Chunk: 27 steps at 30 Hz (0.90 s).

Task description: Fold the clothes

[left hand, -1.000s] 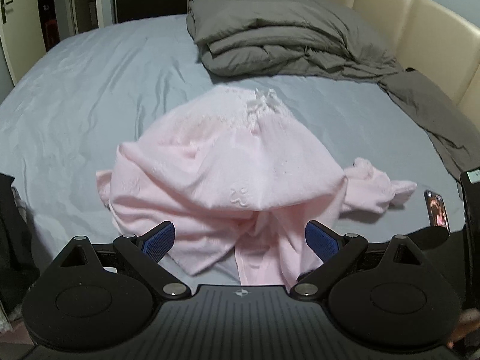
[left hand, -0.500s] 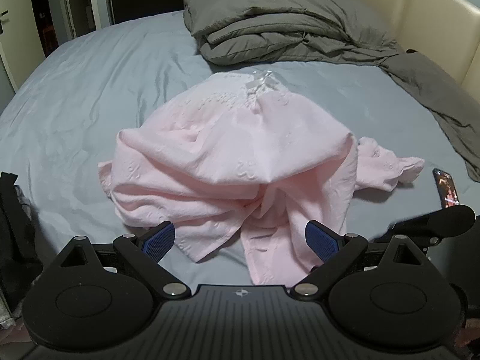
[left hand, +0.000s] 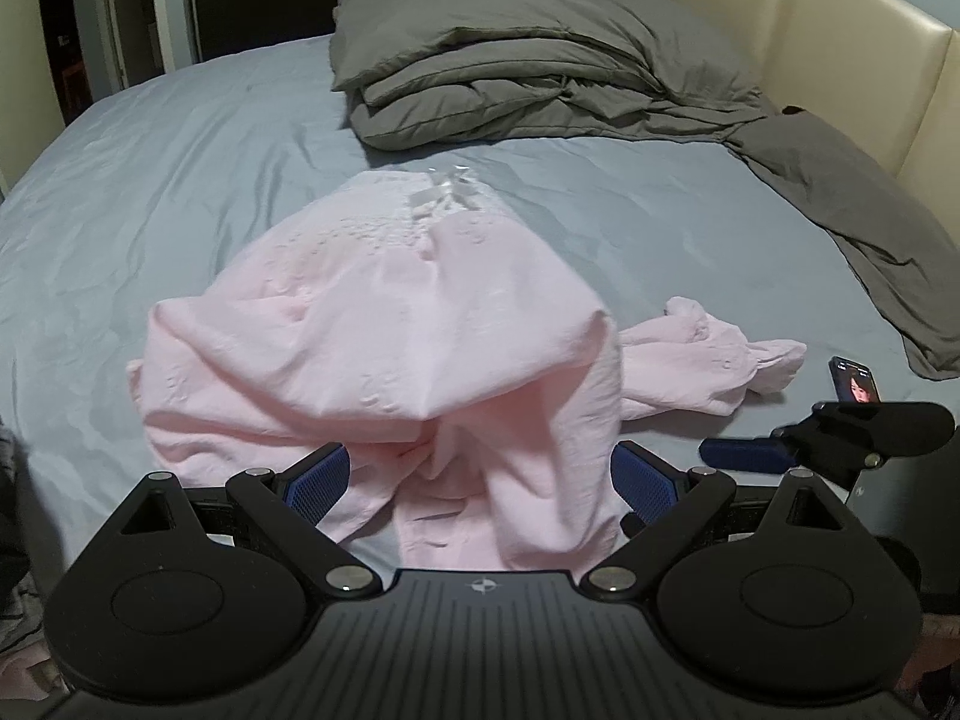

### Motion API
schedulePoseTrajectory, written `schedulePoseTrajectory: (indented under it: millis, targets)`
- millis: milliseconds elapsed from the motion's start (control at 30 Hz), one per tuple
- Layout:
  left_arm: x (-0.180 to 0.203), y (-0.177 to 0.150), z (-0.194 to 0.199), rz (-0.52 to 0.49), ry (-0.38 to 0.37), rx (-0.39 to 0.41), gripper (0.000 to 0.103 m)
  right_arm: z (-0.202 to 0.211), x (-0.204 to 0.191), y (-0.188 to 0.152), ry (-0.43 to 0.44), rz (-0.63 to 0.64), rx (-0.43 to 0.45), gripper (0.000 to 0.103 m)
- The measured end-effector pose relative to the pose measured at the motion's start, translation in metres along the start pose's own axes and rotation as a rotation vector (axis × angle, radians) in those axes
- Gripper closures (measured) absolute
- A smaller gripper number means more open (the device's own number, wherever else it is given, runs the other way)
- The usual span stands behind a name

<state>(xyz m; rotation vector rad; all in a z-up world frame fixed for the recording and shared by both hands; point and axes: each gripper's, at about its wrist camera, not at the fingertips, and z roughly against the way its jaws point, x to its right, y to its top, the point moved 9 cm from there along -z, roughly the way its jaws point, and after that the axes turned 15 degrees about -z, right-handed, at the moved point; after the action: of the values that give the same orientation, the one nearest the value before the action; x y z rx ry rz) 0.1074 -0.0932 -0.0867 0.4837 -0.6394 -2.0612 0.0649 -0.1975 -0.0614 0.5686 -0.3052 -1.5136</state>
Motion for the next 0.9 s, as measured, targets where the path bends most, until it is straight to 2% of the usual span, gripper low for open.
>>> schedulePoseTrajectory:
  millis: [300,500,533,567,600,667,833,900]
  targets:
    - [0.006,0.006,-0.025,0.048,0.000,-0.031,0.008,-0.006,0.006,0.000,0.008,-0.002,-0.016,0.037]
    - [0.010,0.009,-0.038,0.034,0.028,-0.036,0.008,-0.008,0.007,0.002,0.025,-0.006,-0.019,0.036]
    - [0.010,0.010,-0.040,0.029,0.034,-0.037,0.015,-0.009,0.007,0.002,0.024,-0.010,-0.023,0.036]
    - [0.010,0.011,-0.042,0.021,0.040,-0.039,0.028,-0.009,0.007,0.003,0.025,-0.015,-0.027,0.036]
    - [0.010,0.011,-0.045,0.011,0.042,-0.045,0.035,-0.010,0.007,0.003,0.027,-0.019,-0.030,0.036]
    - [0.009,0.010,-0.049,-0.002,0.027,-0.059,0.064,-0.010,0.005,0.005,0.034,-0.027,-0.034,0.035]
    - [-0.001,0.003,-0.047,0.030,-0.008,-0.076,0.091,-0.007,0.001,0.011,0.045,-0.025,-0.027,0.035]
    - [-0.005,0.002,-0.041,0.010,-0.004,-0.067,0.095,-0.007,0.000,0.011,0.045,-0.022,-0.025,0.035]
